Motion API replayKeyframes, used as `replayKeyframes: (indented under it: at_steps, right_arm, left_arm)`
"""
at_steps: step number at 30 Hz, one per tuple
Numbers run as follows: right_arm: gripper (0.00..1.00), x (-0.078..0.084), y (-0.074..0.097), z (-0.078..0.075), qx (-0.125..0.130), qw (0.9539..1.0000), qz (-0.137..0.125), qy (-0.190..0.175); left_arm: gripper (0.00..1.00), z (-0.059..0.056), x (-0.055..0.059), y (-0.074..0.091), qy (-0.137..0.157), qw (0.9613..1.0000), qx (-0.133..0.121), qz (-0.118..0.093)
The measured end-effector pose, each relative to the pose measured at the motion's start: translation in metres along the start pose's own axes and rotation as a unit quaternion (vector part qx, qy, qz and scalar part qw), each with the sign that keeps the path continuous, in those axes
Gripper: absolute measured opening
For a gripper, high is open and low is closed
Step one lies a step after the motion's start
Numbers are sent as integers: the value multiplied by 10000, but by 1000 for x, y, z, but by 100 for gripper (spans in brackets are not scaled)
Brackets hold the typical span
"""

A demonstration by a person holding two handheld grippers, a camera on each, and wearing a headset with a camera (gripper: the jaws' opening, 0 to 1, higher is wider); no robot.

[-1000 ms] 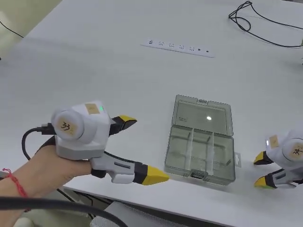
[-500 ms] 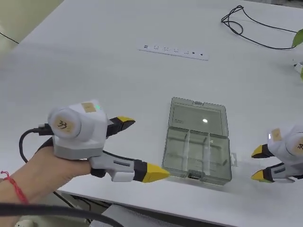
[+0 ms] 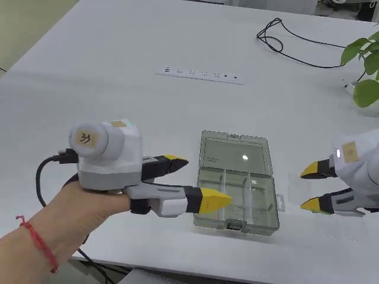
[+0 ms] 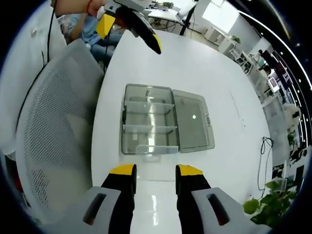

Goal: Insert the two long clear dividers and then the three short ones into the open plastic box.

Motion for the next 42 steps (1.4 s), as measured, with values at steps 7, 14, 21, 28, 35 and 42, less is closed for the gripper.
replayKeyframes:
  at_steps: [7, 14, 21, 28, 35, 42]
  right_arm:
    - [33, -26, 13, 8, 114, 9995, -194, 204]
    - [33, -45, 24, 14, 252, 9985, -268, 414]
    - [33, -61, 31, 21, 306, 9978, -356, 469]
    - [33, -70, 33, 28, 284, 9974, -374, 556]
    - [33, -74, 33, 31, 269, 9973, -368, 583]
    - [33, -75, 33, 33, 261, 9973, -333, 599]
  left_arm:
    - [63, -11, -3, -19, 411, 9986, 319, 26]
    - [46, -22, -3, -32, 1180, 9913, 588, -20]
    - [36, -30, -1, -43, 1516, 9855, 755, 32]
    - [23, -39, 1, -49, 1669, 9815, 939, 79]
    - [10, -45, 2, -52, 1728, 9789, 1084, 125]
    - [1, -46, 3, -53, 1786, 9771, 1153, 124]
Point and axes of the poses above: the centre of the closed fingertips' face, and the gripper's own axes: y roughly backward along the fingers, z roughly to its left, x roughly out of its underside, the point moved 7 cm from there along y, roughly backward along the fingers, and after that the axes turned 3 degrees about -y, right-handed, at the moved point
